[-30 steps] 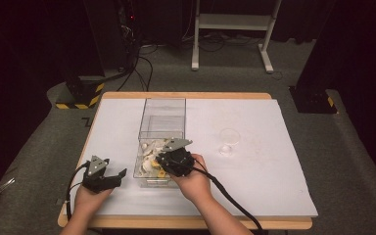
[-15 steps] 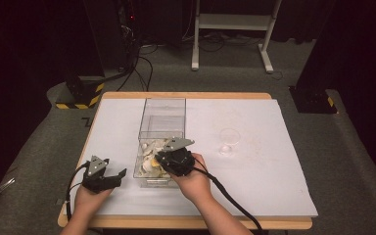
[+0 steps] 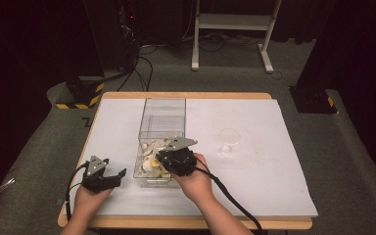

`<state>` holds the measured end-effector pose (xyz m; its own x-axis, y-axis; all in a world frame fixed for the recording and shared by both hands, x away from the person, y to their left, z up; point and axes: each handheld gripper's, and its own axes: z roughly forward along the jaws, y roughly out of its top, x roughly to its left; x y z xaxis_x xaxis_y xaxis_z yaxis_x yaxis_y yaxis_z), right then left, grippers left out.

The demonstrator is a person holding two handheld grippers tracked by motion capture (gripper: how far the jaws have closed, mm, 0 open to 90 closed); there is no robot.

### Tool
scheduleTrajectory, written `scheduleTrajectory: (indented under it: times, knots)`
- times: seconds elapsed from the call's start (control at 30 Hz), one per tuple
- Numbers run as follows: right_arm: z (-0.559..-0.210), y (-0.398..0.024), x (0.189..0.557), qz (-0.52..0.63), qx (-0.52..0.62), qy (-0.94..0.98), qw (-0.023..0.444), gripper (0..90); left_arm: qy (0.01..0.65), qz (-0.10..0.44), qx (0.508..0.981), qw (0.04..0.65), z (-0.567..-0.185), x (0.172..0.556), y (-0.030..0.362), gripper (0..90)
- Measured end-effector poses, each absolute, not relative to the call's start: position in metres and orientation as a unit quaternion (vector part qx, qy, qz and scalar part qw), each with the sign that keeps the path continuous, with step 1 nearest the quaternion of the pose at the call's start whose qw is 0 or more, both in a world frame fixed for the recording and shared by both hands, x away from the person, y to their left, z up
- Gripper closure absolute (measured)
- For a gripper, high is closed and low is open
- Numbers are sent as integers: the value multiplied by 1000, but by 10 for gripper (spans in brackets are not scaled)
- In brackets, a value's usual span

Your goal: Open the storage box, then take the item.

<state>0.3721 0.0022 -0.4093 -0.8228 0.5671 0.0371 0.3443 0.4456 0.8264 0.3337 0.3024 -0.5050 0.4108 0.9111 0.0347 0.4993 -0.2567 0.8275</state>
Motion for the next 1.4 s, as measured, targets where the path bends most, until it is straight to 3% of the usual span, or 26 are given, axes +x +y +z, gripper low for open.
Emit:
scheduleTrajectory:
  times: [1.4]
  knots:
    - [-387,-22,365,499,267,811,151,798,469,263,747,390,-505,334,303,186]
